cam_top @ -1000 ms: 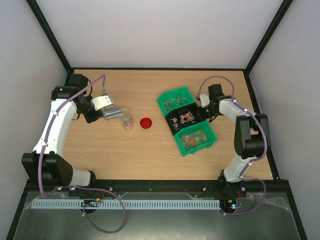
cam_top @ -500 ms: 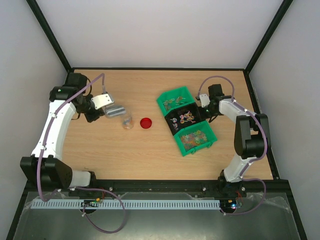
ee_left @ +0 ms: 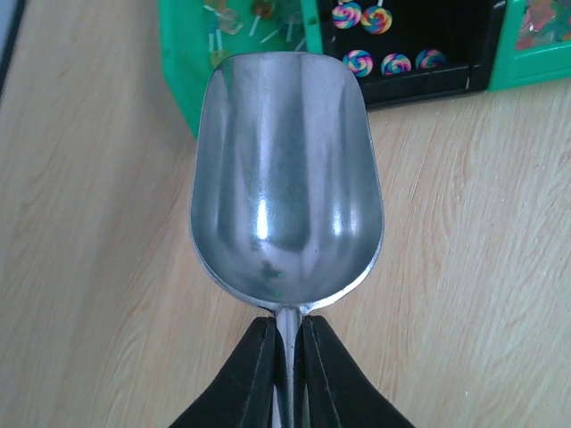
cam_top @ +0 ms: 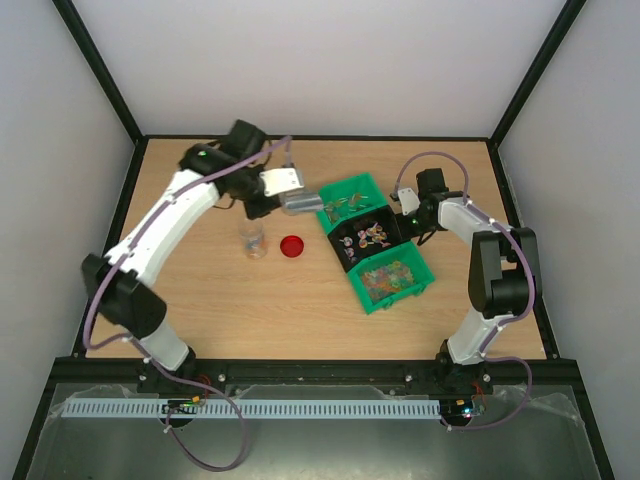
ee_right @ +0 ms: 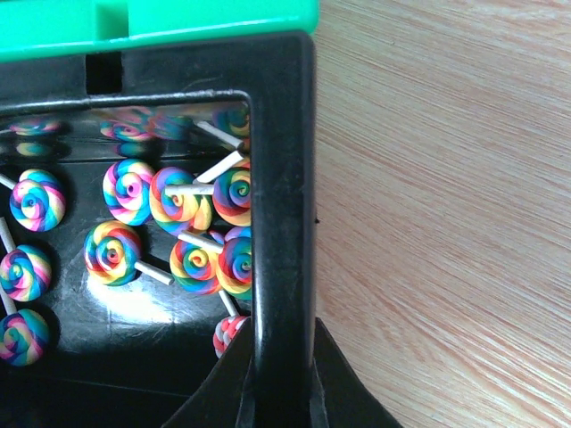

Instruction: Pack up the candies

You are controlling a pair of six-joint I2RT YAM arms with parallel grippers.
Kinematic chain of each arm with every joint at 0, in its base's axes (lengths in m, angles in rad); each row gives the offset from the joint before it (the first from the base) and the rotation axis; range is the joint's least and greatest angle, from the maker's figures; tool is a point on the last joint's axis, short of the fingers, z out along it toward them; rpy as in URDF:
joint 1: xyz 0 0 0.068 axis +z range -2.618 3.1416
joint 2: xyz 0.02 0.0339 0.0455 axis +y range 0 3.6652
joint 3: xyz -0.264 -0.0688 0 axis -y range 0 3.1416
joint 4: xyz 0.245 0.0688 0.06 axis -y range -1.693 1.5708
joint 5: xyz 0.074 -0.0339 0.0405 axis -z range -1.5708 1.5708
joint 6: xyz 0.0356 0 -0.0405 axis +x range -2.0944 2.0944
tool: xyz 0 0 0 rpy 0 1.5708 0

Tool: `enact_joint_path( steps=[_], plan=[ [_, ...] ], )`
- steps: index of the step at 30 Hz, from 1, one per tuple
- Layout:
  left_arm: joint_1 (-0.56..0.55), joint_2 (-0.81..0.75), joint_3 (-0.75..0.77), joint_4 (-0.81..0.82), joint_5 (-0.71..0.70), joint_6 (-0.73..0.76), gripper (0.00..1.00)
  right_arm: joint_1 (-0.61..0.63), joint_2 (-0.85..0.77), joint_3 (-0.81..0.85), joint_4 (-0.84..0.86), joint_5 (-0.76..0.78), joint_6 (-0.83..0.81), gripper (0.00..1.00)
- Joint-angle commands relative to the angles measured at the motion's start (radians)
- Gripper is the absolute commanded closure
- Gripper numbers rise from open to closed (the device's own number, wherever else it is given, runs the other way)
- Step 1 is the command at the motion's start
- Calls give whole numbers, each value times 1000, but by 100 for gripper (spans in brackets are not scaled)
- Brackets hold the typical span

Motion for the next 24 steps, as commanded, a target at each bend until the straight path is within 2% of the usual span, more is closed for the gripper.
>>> enact_joint_path(
  steps=[1,8,14,24],
  plan=[
    [-78,142,105,8,-100,-87,98,5,-74,4,12,-89,14,99],
    [-161,379,319,-53,-223,-93,98,5,-91,-1,10,-100,19,99],
    [-195,488,389,-57,-327,-82,98,6,-97,-8,12,-106,20,99],
    [-236,652,467,-160,-324,-18,98,20,-91,-11,22,-117,17,99]
  ],
)
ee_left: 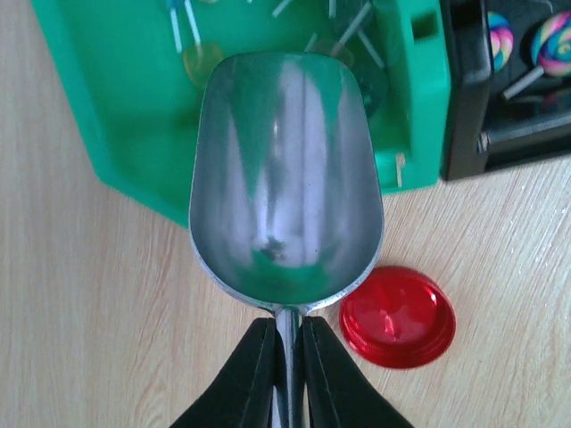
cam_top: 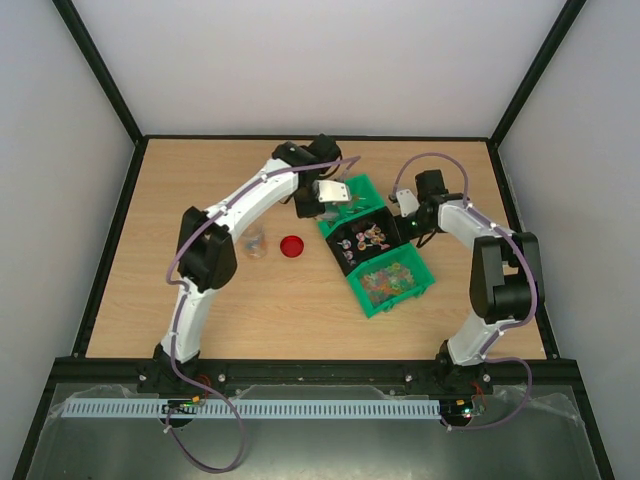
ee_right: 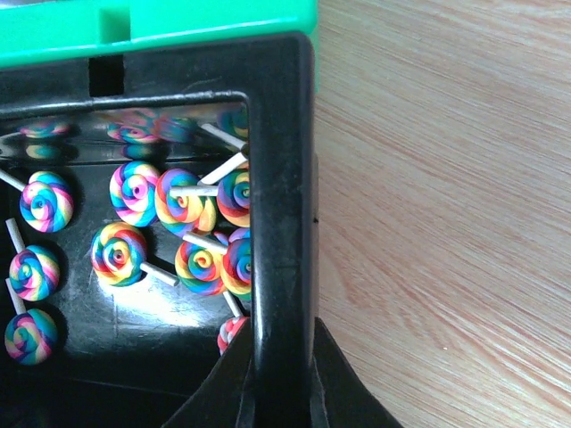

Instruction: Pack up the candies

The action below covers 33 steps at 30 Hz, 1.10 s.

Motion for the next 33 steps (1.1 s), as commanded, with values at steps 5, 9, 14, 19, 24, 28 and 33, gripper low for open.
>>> enact_joint_path(
  steps=[5,9,14,19,24,28,33],
  plan=[
    [-34,180,128,-140,24,41,98,27,-57,5,30,-106,15,99],
    [-51,214,129,-116,55,38,98,34,-59,3,36,-113,12,99],
    [-57,233,119,-56,137,8,98,39,-58,4,38,-135,8,99],
    [-61,250,98,6,212,-25,98,40,-64,-1,40,-142,5,99],
    [-66,244,53,123,311,-86,98,40,-69,-1,41,-154,7,99],
    [-66,177,-90,302,404,-149,98,39,-70,-4,41,-151,7,99],
    [-61,54,-324,567,493,-211,98,35,-67,0,38,-138,9,99]
  ],
)
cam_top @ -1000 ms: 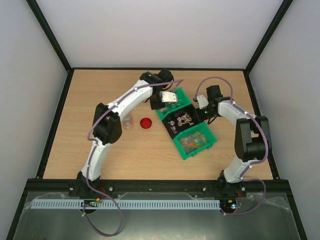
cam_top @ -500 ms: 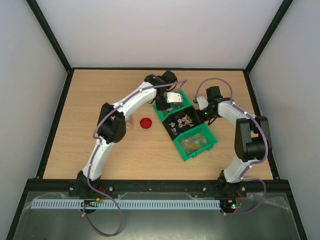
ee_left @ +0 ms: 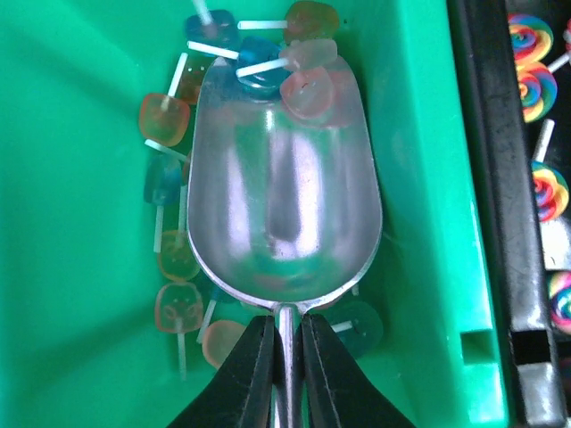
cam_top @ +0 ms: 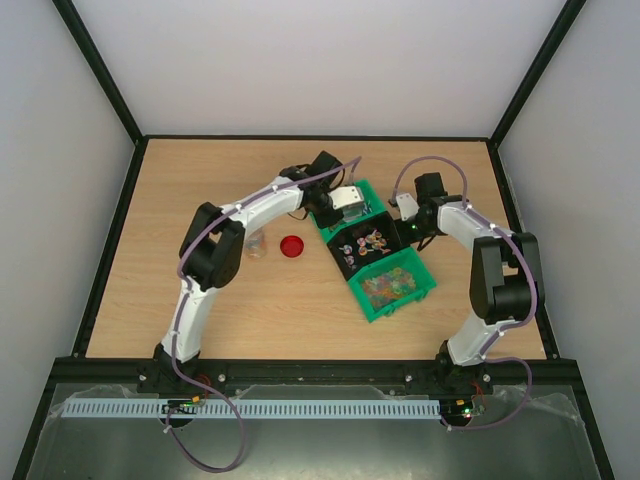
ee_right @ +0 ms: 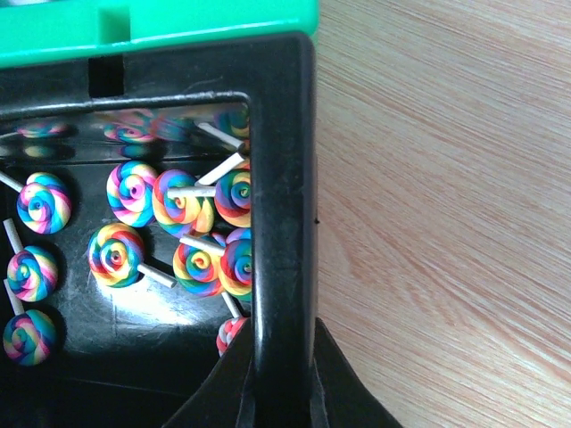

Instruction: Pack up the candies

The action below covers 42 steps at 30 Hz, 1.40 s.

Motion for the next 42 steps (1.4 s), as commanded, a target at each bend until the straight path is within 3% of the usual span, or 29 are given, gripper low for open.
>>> enact_joint_path(
  steps=[1,7,26,42],
  plan=[
    [-45,-43,-173,173,238,-55,98,18,-65,22,52,-151,16,99],
    [0,-129,-327,384,317,-140,98,3,-65,23,48,-134,16,99],
    [87,-247,-535,712,438,-221,98,-30,-47,26,41,-124,16,99],
    [126,-278,-592,758,462,-221,98,-32,-45,27,42,-95,15,99]
  ],
)
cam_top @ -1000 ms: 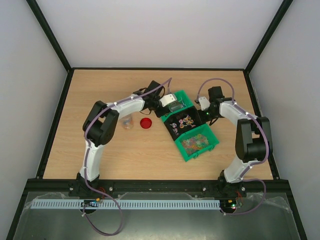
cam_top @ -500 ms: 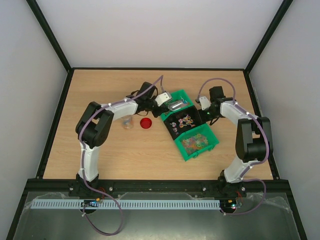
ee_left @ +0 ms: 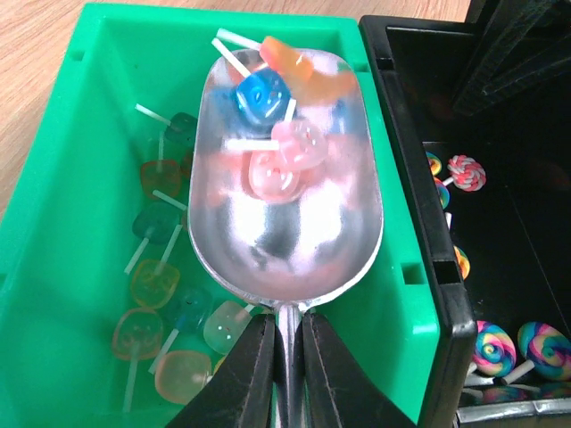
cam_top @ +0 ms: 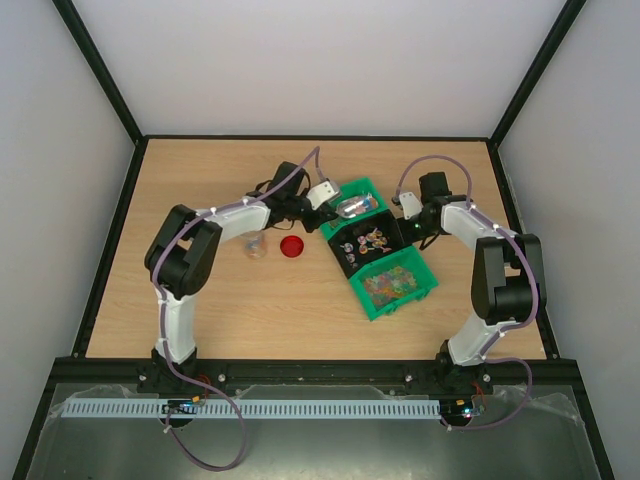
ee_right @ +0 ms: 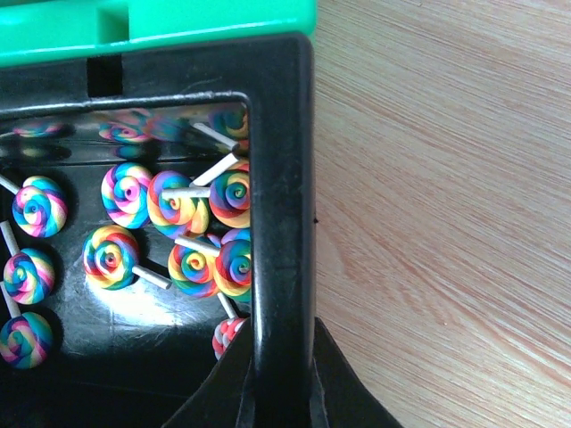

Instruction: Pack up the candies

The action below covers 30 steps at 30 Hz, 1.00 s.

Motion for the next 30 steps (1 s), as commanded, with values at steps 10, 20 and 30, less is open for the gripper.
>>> enact_joint_path(
  steps=[10,20,30],
  plan=[
    [33,-106,-20,46,118,-9,98,0,-26,27,47,-63,25,99],
    [81,-205,98,-145,117,15,98,0,-15,42,30,-56,34,85],
    [226,-441,106,-466,147,125,98,1,-28,55,18,-64,41,52]
  ],
)
